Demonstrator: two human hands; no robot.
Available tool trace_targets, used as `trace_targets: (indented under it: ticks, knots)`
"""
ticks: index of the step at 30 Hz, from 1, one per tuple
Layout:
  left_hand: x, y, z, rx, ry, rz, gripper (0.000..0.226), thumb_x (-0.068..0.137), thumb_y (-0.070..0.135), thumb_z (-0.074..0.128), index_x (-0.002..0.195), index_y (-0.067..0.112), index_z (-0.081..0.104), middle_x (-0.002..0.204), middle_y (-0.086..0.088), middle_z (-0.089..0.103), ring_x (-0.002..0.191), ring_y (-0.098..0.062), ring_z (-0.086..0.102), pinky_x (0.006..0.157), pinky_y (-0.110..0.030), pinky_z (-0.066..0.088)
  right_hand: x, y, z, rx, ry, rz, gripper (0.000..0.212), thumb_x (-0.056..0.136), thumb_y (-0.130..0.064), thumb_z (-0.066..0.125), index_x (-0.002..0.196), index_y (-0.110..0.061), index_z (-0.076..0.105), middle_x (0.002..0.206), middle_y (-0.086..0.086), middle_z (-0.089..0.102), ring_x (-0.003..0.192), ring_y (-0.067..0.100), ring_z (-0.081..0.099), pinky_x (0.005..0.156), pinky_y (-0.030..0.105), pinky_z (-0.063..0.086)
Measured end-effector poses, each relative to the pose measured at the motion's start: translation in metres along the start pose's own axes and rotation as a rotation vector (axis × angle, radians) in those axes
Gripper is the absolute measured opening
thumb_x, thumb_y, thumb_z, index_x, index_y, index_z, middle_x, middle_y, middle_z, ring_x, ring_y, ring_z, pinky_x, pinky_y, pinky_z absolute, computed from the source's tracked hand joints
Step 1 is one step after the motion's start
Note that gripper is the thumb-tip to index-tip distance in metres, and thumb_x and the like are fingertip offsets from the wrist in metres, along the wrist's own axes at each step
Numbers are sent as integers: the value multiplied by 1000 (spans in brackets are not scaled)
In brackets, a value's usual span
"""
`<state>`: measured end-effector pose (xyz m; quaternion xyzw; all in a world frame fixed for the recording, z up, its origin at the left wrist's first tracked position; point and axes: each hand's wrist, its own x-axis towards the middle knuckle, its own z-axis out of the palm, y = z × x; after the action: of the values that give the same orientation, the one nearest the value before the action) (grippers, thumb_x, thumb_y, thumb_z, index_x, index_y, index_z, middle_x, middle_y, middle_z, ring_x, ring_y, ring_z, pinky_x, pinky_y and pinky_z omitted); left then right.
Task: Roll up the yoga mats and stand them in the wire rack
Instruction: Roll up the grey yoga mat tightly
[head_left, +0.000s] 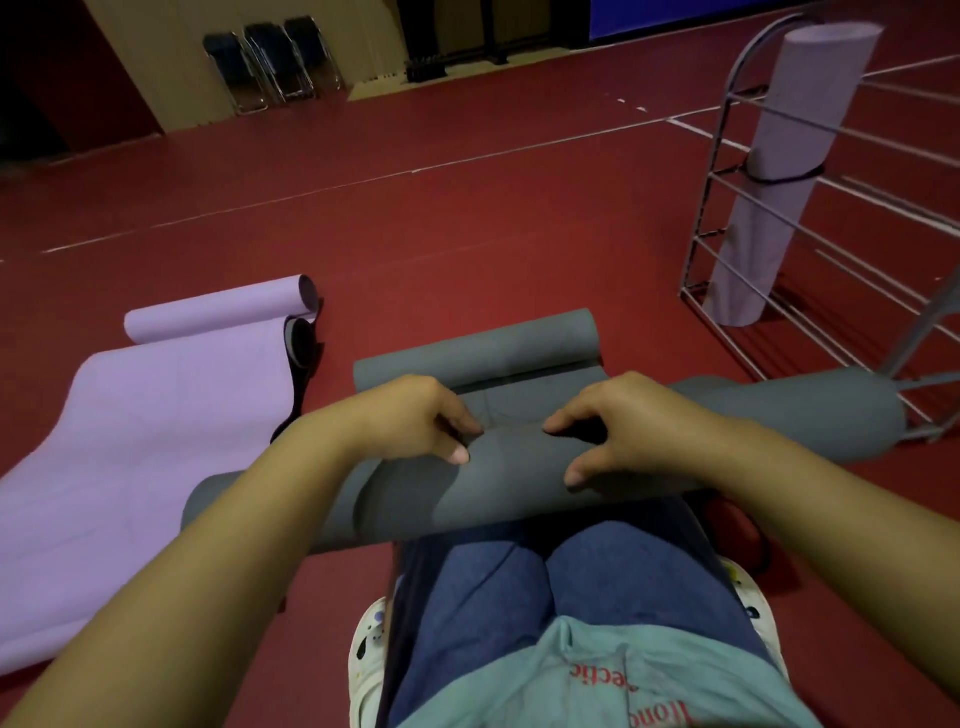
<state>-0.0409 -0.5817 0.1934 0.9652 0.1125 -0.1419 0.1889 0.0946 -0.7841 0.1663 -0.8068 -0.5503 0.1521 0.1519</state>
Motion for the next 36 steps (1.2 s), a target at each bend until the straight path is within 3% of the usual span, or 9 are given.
trace_targets:
  ticks: [4, 10, 14, 18, 23, 28, 32, 36]
  knots:
    - [-12, 7, 2, 121, 144, 67, 31, 78, 26, 76, 108, 20, 72, 112, 4, 68, 101, -10, 62, 88, -18, 44, 13, 8, -10, 59, -72, 31, 58, 66, -43, 82, 120, -31, 65, 118, -18, 64, 105, -3, 57, 89, 16, 43]
    - [-26, 14, 22, 354, 148, 59, 77, 63, 57, 77, 125, 17, 57, 121, 0, 59, 110, -19, 56, 91, -33, 46, 35, 11, -24, 119, -189, 49, 52, 70, -39, 81, 119, -28, 66, 116, -17, 66, 97, -6, 58, 86, 14, 41]
    - [-16, 16, 29, 399, 184, 27, 62, 65, 50, 77, 116, 19, 59, 115, 0, 61, 105, -20, 57, 81, -29, 42, 38, 9, -27, 61, -213, 79, 51, 78, -38, 74, 126, -24, 62, 126, -12, 62, 108, 0, 56, 89, 16, 38]
    - [-8, 6, 14, 255, 185, 5, 59, 68, 44, 79, 119, 20, 63, 112, 0, 66, 103, -21, 60, 81, -30, 46, 24, -2, -17, -267, 25, -15, 45, 84, -43, 66, 126, -27, 61, 127, -9, 61, 116, 11, 55, 95, 27, 44]
    - [11, -4, -2, 161, 39, -23, 68, 67, 43, 82, 126, 18, 60, 117, 4, 63, 106, -16, 58, 86, -26, 44, 10, 7, 0, -191, 90, -20, 66, 74, -44, 75, 133, -22, 53, 135, -4, 54, 123, 15, 50, 101, 30, 39]
    - [27, -12, -11, 76, -56, -50, 65, 69, 39, 82, 127, 18, 60, 107, 10, 58, 100, -10, 56, 86, -20, 39, 17, 7, 9, -206, 120, 14, 73, 70, -44, 78, 132, -21, 48, 132, -1, 52, 119, 19, 50, 95, 32, 43]
    - [32, -14, -11, 167, -33, -32, 68, 71, 42, 79, 131, 19, 57, 121, -2, 53, 113, -19, 51, 99, -31, 40, 26, 12, 3, -181, 117, 32, 70, 66, -46, 80, 126, -23, 54, 126, -3, 56, 114, 18, 53, 92, 32, 45]
    - [26, -4, -9, 315, 68, -3, 58, 80, 38, 72, 132, 18, 56, 121, -7, 54, 111, -24, 52, 91, -27, 40, 35, 16, -5, -142, 83, 38, 69, 64, -46, 82, 124, -23, 57, 125, -5, 58, 114, 16, 53, 89, 27, 42]
